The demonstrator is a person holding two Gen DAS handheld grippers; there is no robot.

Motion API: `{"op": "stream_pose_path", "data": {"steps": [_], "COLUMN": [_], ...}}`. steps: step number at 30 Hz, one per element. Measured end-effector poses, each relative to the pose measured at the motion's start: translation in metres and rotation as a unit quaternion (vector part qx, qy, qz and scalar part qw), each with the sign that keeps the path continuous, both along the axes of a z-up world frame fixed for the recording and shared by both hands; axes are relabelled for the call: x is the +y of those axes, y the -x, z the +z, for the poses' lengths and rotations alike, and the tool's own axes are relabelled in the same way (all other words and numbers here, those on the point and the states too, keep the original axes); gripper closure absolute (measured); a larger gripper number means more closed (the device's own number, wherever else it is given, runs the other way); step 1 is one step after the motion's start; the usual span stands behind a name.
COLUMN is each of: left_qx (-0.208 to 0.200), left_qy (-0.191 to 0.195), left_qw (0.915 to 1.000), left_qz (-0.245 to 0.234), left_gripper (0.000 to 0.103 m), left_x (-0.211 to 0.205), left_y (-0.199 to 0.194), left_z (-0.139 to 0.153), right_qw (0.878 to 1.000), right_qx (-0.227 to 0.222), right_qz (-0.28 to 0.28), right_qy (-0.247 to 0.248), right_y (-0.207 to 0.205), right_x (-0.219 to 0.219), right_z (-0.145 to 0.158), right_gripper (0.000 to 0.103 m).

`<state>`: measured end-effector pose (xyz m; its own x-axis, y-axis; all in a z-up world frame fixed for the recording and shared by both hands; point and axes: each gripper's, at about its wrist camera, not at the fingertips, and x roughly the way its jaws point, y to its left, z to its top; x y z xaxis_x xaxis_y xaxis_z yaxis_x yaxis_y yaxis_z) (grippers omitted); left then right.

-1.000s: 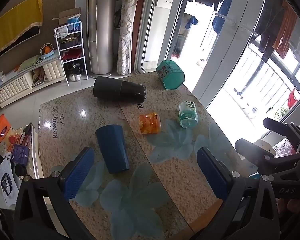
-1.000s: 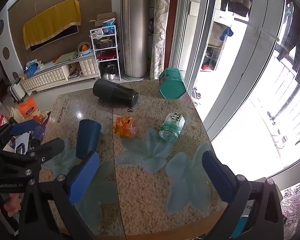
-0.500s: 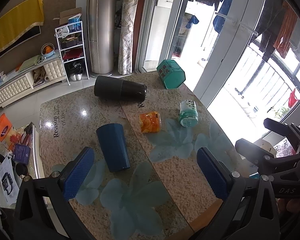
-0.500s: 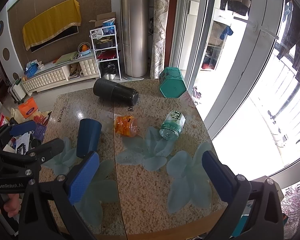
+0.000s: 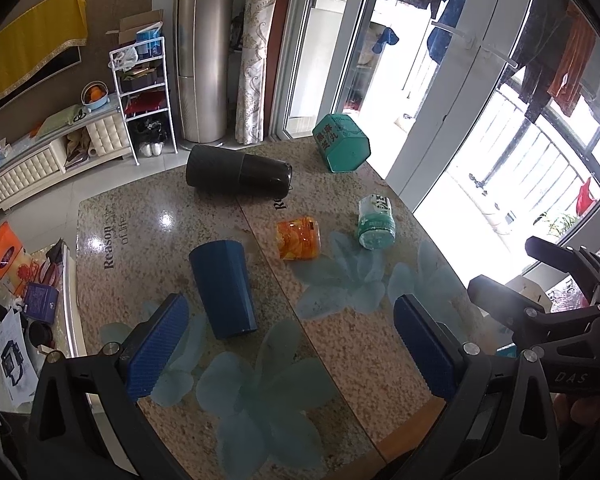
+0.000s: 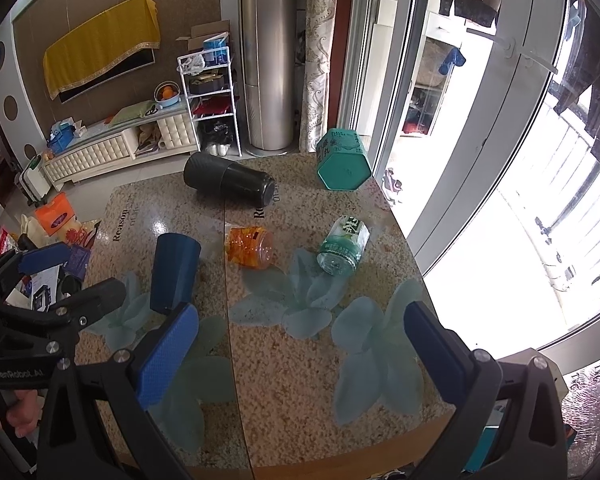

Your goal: Flip cup upright

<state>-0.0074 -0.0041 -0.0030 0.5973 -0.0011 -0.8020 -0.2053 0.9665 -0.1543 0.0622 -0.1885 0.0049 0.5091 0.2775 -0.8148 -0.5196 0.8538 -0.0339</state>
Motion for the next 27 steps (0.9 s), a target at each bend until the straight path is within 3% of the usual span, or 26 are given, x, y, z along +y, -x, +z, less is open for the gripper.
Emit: {"op": "stream_pose_path", "data": {"steps": [14,27], "left_qx": [0.022,0.050], "left_qy": [0.020,0.039], "left_qw": [0.9995,0.9974], "left_qz": [0.011,0.033], "left_gripper": [0.000,0.000], "left_x": [0.002,0.009], "left_y": [-0.015,-0.040], "left_z": [-0.019,-0.047], "right_qw": [0.999,0.991], "right_qx": [0.037,0.123], "right_qz": [0.004,-0.008], "right_qy": [0.016,0.041], "right_y": [-0.033,-0.098], "right_x": [0.002,0.010], "right_z": [-0.014,-0.049], "right_gripper": [0.000,0.000]}}
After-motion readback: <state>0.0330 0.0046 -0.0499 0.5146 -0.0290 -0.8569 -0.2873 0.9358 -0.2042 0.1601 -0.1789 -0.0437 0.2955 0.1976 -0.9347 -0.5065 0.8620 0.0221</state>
